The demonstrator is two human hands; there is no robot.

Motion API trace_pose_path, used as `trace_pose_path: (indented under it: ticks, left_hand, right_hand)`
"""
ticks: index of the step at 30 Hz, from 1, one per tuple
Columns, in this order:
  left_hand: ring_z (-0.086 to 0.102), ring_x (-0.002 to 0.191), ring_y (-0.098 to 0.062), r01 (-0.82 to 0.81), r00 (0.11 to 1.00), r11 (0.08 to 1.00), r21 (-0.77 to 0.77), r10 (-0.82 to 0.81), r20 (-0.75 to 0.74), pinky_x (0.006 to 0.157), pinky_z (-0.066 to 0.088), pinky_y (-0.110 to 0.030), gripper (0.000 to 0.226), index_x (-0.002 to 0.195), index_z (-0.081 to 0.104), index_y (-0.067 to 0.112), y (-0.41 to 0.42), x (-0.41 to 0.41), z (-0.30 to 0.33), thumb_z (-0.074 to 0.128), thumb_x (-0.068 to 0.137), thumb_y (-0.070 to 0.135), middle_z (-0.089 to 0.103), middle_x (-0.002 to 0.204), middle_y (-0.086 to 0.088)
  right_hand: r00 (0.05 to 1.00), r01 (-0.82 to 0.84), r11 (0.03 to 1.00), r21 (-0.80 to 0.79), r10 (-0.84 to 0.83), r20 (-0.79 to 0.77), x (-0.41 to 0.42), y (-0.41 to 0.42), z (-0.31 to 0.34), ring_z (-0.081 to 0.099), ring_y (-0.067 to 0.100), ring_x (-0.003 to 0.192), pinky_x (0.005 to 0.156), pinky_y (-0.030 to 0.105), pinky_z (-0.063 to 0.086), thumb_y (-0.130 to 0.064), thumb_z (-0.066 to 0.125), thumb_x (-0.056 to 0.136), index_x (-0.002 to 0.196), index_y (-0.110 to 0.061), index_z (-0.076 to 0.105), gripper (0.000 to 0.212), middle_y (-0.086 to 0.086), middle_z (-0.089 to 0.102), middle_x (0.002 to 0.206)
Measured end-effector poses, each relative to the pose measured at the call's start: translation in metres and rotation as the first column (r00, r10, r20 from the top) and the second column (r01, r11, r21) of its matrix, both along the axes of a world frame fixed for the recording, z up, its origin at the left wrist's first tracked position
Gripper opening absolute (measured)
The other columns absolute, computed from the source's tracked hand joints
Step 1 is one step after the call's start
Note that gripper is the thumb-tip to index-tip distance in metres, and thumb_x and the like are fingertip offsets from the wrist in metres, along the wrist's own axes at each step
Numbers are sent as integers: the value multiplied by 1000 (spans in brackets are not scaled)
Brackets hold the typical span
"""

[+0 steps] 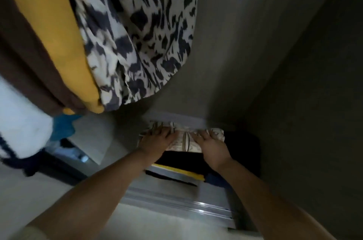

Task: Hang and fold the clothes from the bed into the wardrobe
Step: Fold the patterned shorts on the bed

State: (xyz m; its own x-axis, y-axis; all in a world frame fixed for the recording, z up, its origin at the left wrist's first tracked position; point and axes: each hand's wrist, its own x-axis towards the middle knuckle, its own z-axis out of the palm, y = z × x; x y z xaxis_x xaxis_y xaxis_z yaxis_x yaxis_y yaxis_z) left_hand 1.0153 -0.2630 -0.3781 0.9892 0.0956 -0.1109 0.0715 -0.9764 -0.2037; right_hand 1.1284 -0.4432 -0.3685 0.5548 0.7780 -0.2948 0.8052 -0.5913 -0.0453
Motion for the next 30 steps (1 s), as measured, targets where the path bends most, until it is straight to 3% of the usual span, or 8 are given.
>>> trace_pose_path:
  ticks: [2, 5, 11, 17, 20, 24, 27, 30]
  left_hand:
    - [62, 111, -34, 4, 998, 1000, -25, -3, 64, 78, 57, -42, 63, 132, 57, 21, 16, 23, -43, 37, 77, 1, 62, 124, -13]
    - [27, 142, -32, -21, 997, 999, -45, 24, 74, 105, 37, -48, 68, 151, 21, 31, 42, 59, -122, 33, 90, 2, 26, 156, -6]
    - [-8, 147, -29, -3, 999, 992, -127, -3, -46, 114, 14, -54, 74, 151, -3, 35, 53, 70, -253, 35, 96, 3, -6, 161, 1]
    - [-48, 128, -21, 64, 977, 921, -384, -136, -164, 113, -9, -53, 91, 144, -24, 40, 64, 45, -294, 48, 90, 33, -42, 147, 7]
    - [-47, 129, -20, 20, 962, 919, -394, -125, -242, 112, -9, -54, 91, 145, -23, 39, 62, 44, -289, 43, 88, 65, -43, 146, 6]
    - [-28, 142, -18, -95, 950, 887, -453, -54, -306, 115, -5, -52, 84, 152, -4, 34, 50, 50, -236, 42, 89, 65, -23, 158, 3]
    - [-1, 148, -21, -54, 991, 872, -486, -12, -130, 116, 6, -44, 66, 152, 16, 30, 40, 59, -163, 42, 96, 52, 3, 161, -3]
    - [25, 143, -21, -30, 993, 832, -555, 90, 80, 112, 27, -35, 55, 147, 34, 26, 29, 63, -79, 45, 97, 44, 26, 156, -8]
  right_hand:
    - [999, 38, 999, 21, -38, 13, 18, 14, -38, 8, 33, 147, 103, 45, 43, 13, 45, 87, 154, -32, 9, 88, -2, 9, 161]
    - [996, 87, 995, 53, -88, 31, 43, 29, -102, 5, 32, 148, 106, 45, 40, 10, 45, 89, 154, -32, 9, 85, -3, 8, 161]
    - [995, 96, 994, -49, -96, 15, 45, 36, -225, -15, 38, 145, 112, 61, 21, 6, 44, 91, 153, -35, -2, 88, -1, -9, 162]
    - [999, 3, 1000, -5, -4, -51, 39, 8, -281, -45, 33, 131, 105, 69, -14, -73, 30, 89, 138, -48, -31, 82, -1, -36, 153]
    - [998, 20, 998, -61, -23, -54, 39, 12, -282, -45, 31, 131, 106, 68, -17, -76, 17, 87, 137, -49, -31, 74, -3, -37, 152]
    - [990, 71, 991, -116, -84, -112, 33, 23, -233, -31, 30, 141, 108, 65, -16, -60, 11, 98, 148, -42, -16, 60, -3, -24, 158]
    - [991, 126, 991, -38, -127, -49, 29, 25, -160, -10, 25, 148, 115, 57, -5, -45, 15, 103, 154, -30, -2, 56, 1, -5, 162]
    - [981, 188, 969, 158, -178, -75, 25, 22, -75, 32, 22, 138, 112, 37, 28, -35, 26, 104, 152, -22, 24, 49, 3, 28, 155]
